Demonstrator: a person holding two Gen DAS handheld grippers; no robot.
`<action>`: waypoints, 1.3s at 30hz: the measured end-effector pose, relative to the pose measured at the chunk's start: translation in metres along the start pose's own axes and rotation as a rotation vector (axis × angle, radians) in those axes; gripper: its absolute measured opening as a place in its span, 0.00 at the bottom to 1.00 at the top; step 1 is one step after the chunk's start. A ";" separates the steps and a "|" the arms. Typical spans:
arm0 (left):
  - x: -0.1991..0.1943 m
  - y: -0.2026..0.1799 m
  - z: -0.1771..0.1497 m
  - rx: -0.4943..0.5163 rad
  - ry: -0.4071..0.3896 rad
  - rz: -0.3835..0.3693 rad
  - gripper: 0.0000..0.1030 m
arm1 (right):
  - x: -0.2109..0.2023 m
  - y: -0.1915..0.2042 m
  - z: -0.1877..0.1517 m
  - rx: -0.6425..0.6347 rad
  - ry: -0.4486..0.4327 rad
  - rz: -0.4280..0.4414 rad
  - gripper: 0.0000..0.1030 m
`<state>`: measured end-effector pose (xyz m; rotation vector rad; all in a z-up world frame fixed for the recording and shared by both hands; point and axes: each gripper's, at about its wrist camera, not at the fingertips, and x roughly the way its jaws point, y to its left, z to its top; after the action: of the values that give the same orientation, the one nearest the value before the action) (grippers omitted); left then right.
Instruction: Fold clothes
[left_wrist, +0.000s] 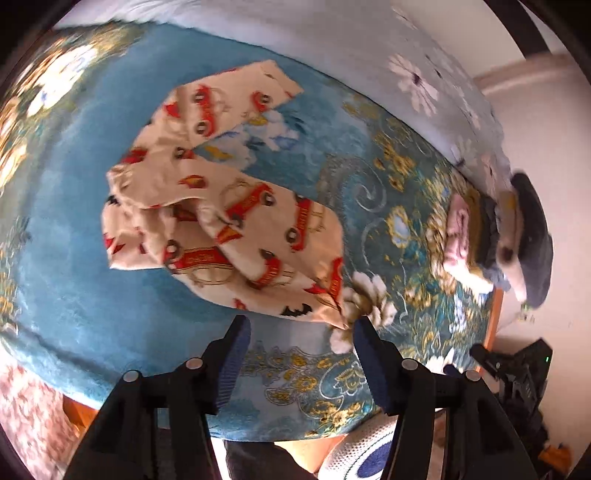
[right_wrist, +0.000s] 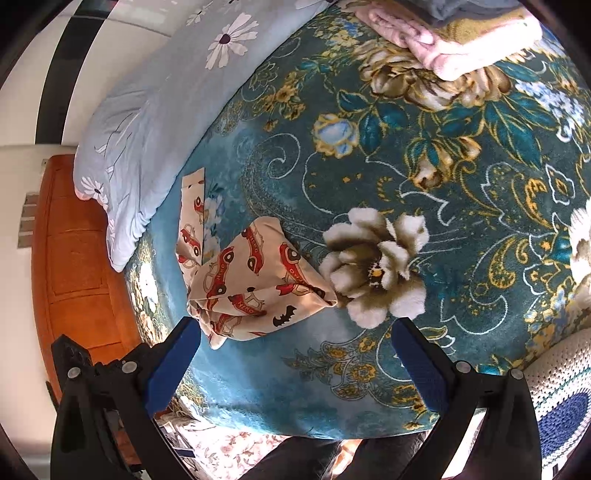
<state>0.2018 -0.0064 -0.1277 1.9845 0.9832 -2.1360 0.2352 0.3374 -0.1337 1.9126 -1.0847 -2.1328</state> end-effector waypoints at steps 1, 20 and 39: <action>-0.008 0.023 0.006 -0.070 -0.019 -0.011 0.61 | 0.008 0.016 -0.002 -0.046 0.007 -0.014 1.00; -0.015 0.280 0.064 -0.403 0.066 -0.051 0.63 | 0.256 0.239 -0.053 -0.697 0.295 -0.605 0.63; 0.026 0.323 0.076 -0.372 0.232 0.022 0.64 | 0.283 0.239 -0.028 -0.787 0.247 -0.722 0.13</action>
<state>0.2789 -0.2898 -0.2834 2.0630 1.2737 -1.5878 0.1061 0.0064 -0.2410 2.1695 0.5324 -2.0052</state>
